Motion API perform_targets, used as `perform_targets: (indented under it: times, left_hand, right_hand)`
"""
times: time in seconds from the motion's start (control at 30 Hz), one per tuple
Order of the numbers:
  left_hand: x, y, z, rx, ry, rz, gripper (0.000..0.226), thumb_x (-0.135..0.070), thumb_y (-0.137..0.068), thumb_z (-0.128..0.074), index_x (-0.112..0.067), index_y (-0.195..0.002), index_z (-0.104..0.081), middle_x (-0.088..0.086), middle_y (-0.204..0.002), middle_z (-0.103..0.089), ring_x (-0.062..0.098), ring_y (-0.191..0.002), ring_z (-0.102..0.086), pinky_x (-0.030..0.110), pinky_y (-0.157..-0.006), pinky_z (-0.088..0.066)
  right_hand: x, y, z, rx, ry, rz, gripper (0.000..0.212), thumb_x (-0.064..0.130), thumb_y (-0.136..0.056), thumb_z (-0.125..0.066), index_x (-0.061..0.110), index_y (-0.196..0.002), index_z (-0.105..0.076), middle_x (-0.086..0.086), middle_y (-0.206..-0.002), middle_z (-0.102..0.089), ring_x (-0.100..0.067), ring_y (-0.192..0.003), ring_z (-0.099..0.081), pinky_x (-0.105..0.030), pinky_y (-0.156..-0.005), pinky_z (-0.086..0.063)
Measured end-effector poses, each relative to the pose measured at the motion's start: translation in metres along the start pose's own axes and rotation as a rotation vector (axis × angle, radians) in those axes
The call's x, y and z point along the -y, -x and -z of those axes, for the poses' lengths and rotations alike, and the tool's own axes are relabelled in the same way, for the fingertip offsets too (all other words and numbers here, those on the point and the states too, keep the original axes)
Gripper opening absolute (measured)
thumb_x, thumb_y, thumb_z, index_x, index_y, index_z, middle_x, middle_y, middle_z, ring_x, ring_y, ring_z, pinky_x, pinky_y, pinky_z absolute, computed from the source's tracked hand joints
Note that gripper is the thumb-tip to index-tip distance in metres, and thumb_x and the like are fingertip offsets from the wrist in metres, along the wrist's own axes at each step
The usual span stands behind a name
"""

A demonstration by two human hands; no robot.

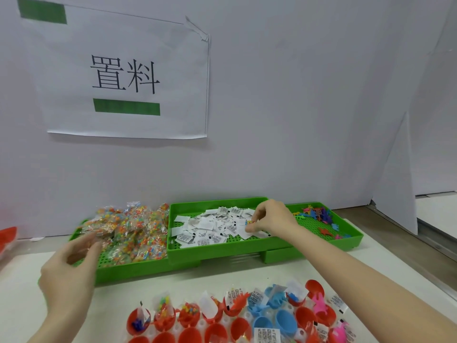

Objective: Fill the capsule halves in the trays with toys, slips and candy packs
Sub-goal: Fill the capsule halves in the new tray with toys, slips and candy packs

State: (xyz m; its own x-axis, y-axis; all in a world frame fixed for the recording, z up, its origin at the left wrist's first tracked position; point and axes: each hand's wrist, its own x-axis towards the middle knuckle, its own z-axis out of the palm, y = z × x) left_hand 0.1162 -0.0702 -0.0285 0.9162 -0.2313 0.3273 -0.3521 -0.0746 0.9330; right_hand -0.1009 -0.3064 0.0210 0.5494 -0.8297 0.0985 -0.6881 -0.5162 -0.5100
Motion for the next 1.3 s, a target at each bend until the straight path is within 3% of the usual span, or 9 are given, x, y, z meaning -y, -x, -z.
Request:
perform_targets:
  times: [0.13,0.2,0.33,0.47,0.67,0.77,0.87,1.07,1.3]
  left_hand:
    - [-0.004,0.022,0.013,0.028,0.134,0.041,0.015,-0.013,-0.084,-0.064,-0.019,-0.097,-0.066,-0.016,-0.072,-0.065,-0.011,-0.069,-0.054,0.007,-0.074,-0.042]
    - [-0.009,0.032,0.017,0.096,0.170,0.048,0.018,-0.005,-0.083,-0.062,-0.020,-0.093,-0.068,-0.028,-0.069,-0.065,-0.016,-0.068,-0.055,-0.001,-0.065,-0.041]
    - [-0.030,0.051,0.024,0.249,0.252,0.035,0.024,0.005,-0.082,-0.059,-0.018,-0.083,-0.067,-0.019,-0.063,-0.068,-0.011,-0.061,-0.059,0.002,-0.056,-0.047]
    - [-0.051,0.067,0.029,0.293,0.353,0.074,0.025,0.007,-0.082,-0.058,-0.016,-0.080,-0.067,-0.003,-0.070,-0.071,-0.008,-0.058,-0.061,0.005,-0.051,-0.048]
    - [-0.081,0.099,0.035,0.479,0.388,0.096,0.025,0.002,-0.078,-0.063,-0.020,-0.073,-0.075,0.003,-0.069,-0.072,0.007,-0.060,-0.065,0.013,-0.055,-0.052]
    - [-0.090,0.109,0.037,0.463,0.391,0.085,0.026,0.004,-0.078,-0.064,-0.021,-0.076,-0.073,0.001,-0.070,-0.072,0.007,-0.061,-0.064,0.014,-0.057,-0.051]
    - [-0.100,0.116,0.039,0.458,0.442,0.088,0.022,0.006,-0.076,-0.064,-0.016,-0.079,-0.070,-0.001,-0.073,-0.072,0.004,-0.062,-0.063,0.013,-0.055,-0.051]
    - [-0.107,0.112,0.043,0.451,0.430,0.044,0.018,0.001,-0.076,-0.066,-0.015,-0.078,-0.072,-0.002,-0.072,-0.071,0.003,-0.063,-0.062,0.013,-0.056,-0.051]
    - [-0.113,0.106,0.046,0.481,0.393,-0.017,0.031,0.001,-0.072,-0.069,-0.030,-0.075,-0.073,0.002,-0.076,-0.071,0.005,-0.061,-0.062,0.015,-0.058,-0.052]
  right_hand:
    - [-0.001,0.002,0.003,-0.167,-0.180,0.013,0.026,0.030,-0.075,-0.073,0.026,-0.062,-0.051,0.013,-0.060,-0.047,-0.005,-0.058,-0.045,-0.024,-0.059,-0.036]
    - [0.002,0.004,0.005,-0.165,-0.236,0.001,0.025,0.027,-0.079,-0.070,0.024,-0.064,-0.050,0.010,-0.059,-0.044,-0.005,-0.056,-0.042,-0.024,-0.062,-0.036]
    - [0.010,0.015,0.008,-0.135,-0.462,0.006,0.015,0.016,-0.080,-0.069,0.014,-0.071,-0.058,0.005,-0.058,-0.046,-0.011,-0.061,-0.045,-0.024,-0.067,-0.039]
    - [0.020,0.031,0.014,-0.052,-0.474,0.009,0.010,0.011,-0.085,-0.062,0.006,-0.093,-0.065,0.005,-0.068,-0.054,-0.012,-0.072,-0.051,-0.022,-0.063,-0.041]
    - [0.026,0.072,0.022,0.039,-0.664,0.147,0.014,0.003,-0.082,-0.064,0.016,-0.076,-0.068,0.008,-0.060,-0.065,0.003,-0.059,-0.058,-0.006,-0.055,-0.043]
    - [0.027,0.079,0.021,0.002,-0.562,0.129,0.004,0.007,-0.078,-0.069,0.012,-0.079,-0.070,-0.007,-0.074,-0.068,-0.011,-0.074,-0.059,-0.024,-0.072,-0.049]
    - [0.021,0.066,0.018,-0.043,-0.466,0.016,0.008,0.012,-0.078,-0.069,0.010,-0.086,-0.069,-0.002,-0.076,-0.064,-0.012,-0.075,-0.056,-0.021,-0.066,-0.045]
    - [0.004,0.029,0.016,-0.035,0.261,-0.166,0.028,0.018,-0.079,-0.058,0.013,-0.104,-0.069,0.001,-0.106,-0.069,-0.018,-0.093,-0.063,-0.024,-0.067,-0.046]
    - [0.023,0.014,-0.011,0.021,0.351,0.013,0.035,0.040,-0.081,-0.062,0.020,-0.111,-0.067,0.002,-0.117,-0.063,-0.018,-0.097,-0.060,-0.027,-0.074,-0.045]
